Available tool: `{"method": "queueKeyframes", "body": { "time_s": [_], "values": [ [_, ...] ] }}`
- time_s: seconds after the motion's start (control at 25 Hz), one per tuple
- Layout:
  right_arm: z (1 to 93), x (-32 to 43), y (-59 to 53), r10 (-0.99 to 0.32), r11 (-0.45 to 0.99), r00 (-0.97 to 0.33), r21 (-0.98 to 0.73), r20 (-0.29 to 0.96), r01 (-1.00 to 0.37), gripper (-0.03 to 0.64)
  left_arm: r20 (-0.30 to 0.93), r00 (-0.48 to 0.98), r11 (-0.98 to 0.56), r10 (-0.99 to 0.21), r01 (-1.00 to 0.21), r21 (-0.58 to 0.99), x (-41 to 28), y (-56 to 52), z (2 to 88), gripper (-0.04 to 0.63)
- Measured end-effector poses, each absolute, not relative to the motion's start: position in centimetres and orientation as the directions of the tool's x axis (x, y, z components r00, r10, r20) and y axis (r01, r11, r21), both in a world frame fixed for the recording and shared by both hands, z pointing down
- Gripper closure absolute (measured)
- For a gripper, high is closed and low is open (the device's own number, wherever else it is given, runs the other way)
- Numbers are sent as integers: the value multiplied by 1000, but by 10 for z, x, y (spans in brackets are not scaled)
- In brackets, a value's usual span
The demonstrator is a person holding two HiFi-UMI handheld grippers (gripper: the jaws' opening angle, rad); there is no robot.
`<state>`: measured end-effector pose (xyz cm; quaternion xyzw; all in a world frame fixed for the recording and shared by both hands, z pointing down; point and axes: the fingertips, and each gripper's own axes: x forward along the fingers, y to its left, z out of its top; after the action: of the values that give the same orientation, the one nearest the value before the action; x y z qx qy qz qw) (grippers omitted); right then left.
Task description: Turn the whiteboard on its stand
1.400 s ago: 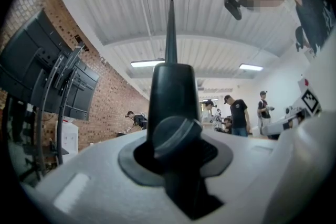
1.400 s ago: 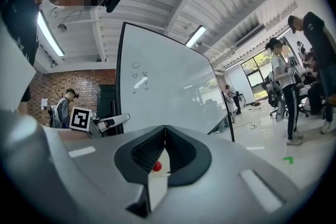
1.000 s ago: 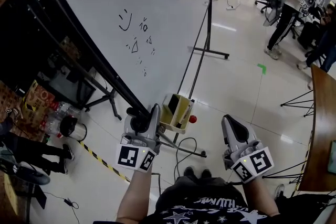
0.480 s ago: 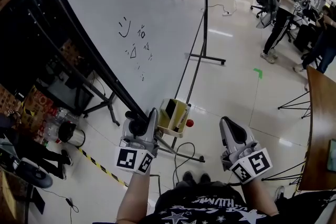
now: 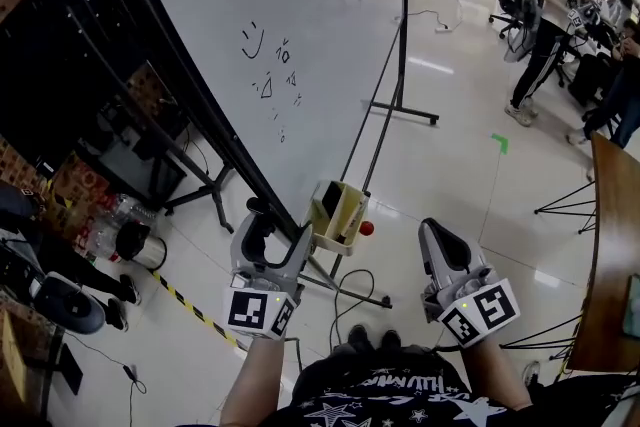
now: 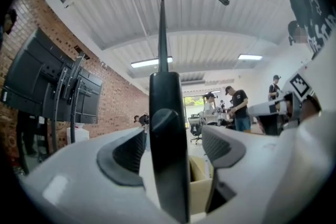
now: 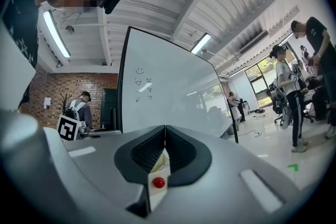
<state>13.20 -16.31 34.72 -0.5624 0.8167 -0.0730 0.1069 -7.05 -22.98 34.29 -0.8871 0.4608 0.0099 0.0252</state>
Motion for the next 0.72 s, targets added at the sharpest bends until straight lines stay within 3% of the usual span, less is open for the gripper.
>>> {"method": "queueKeyframes", "body": {
  "time_s": [0.4,0.72],
  "values": [
    [349,125,-165,-928,373,-362,-245,-92,-895,609,-13,572,-572,-820,-820,18,-64,-159,362,278],
    [358,123,-156,-939,341,-339,-254,-53,-905,609,-104,697,-699,-709,-715,-28,-19,-143,342,555]
  ]
}}
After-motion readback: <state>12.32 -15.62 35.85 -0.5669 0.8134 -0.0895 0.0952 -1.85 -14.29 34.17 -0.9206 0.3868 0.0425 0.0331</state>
